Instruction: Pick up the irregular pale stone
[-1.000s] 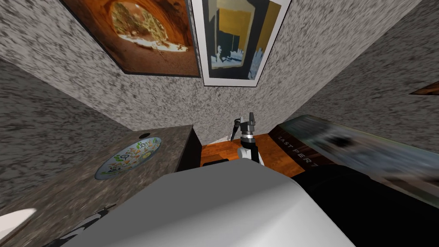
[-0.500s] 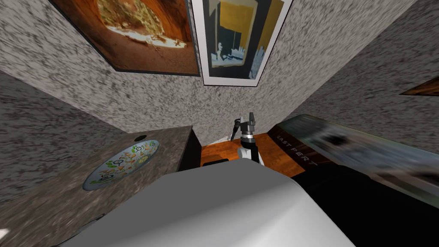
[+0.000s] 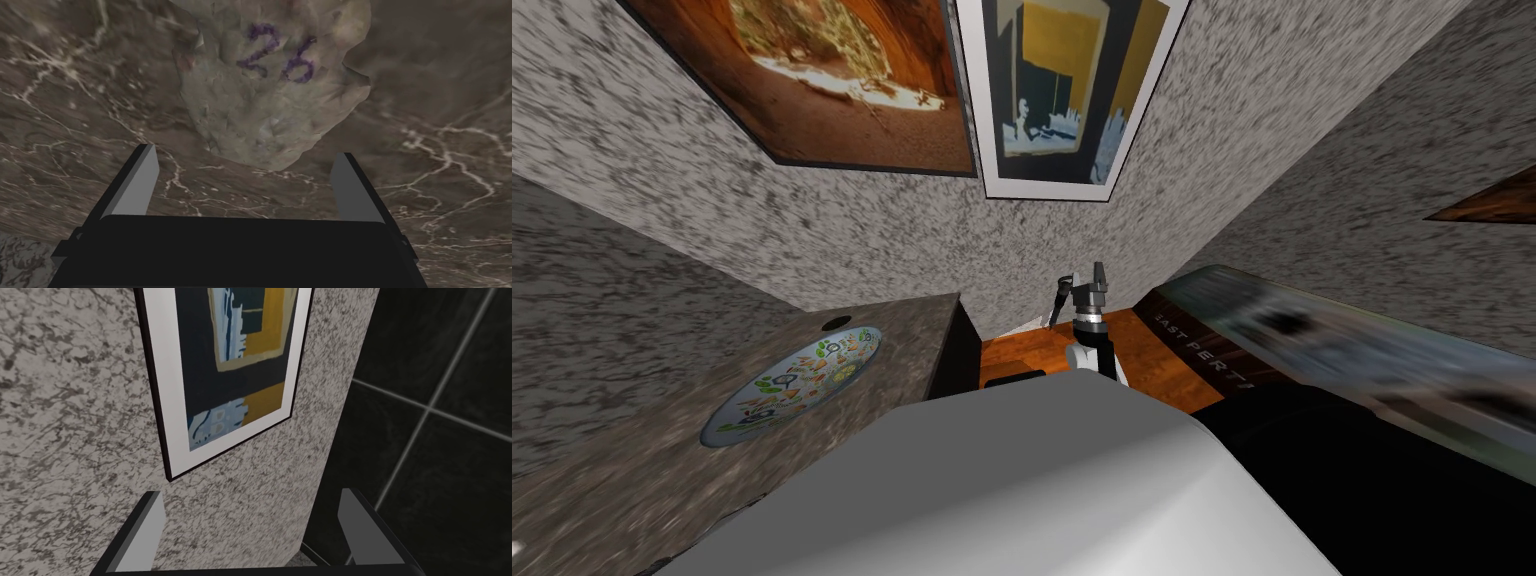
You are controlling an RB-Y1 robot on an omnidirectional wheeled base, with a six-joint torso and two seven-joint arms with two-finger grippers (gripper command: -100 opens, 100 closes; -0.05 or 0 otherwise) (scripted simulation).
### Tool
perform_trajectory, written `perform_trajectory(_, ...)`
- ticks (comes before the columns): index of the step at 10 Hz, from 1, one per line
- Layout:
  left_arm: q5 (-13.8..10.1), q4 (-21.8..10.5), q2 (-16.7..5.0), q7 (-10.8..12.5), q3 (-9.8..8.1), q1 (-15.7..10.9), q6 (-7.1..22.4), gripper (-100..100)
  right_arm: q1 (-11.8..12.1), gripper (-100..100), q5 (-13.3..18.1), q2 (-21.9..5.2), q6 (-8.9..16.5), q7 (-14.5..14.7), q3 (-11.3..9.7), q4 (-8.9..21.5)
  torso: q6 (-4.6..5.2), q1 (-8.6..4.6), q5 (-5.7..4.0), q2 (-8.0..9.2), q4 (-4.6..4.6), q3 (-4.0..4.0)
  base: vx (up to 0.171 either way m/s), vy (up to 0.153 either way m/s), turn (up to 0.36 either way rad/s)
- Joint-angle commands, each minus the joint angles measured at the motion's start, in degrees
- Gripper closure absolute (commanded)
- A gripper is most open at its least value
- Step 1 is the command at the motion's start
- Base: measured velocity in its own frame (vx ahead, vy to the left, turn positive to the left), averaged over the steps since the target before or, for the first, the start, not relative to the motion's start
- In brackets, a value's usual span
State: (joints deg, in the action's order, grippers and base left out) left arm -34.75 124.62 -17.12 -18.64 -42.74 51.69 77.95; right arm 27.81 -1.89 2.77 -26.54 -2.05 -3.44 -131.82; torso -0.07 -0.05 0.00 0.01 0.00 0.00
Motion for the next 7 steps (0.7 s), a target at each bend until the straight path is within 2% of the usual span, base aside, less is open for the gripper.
perform_trajectory(1, 0.0, 0.0, 0.0, 0.0, 0.0, 0.0, 0.0, 100, 0.0, 0, 0.0, 0.0, 0.0, 0.0, 0.0, 0.0, 0.0, 0.0, 0.0, 0.0, 0.0, 0.0, 0.0, 0.0, 0.0)
perform_trajectory(5, 0.0, 0.0, 0.0, 0.0, -0.05, 0.0, 0.0, 100, 0.0, 0, 0.0, 0.0, 0.0, 0.0, 0.0, 0.0, 0.01, 0.02, 0.05, -0.07, -0.02, -0.04, 0.0, 0.0, 0.0)
perform_trajectory(6, 0.0, 0.0, 0.0, 0.0, -0.04, 0.0, 0.0, 0, 0.0, 0, 0.0, 0.0, 0.0, 0.0, 0.0, 0.0, 0.01, 0.02, 0.05, -0.06, -0.02, -0.04, 0.0, 0.0, 0.0)
perform_trajectory(7, -0.7, 1.8, 0.2, 0.0, -0.77, 0.7, 1.2, 100, 0.0, 0, 0.0, 0.0, 0.0, 0.0, 0.0, 0.0, 0.01, 0.02, 0.05, -0.06, -0.02, -0.04, 0.014, -0.005, 0.037)
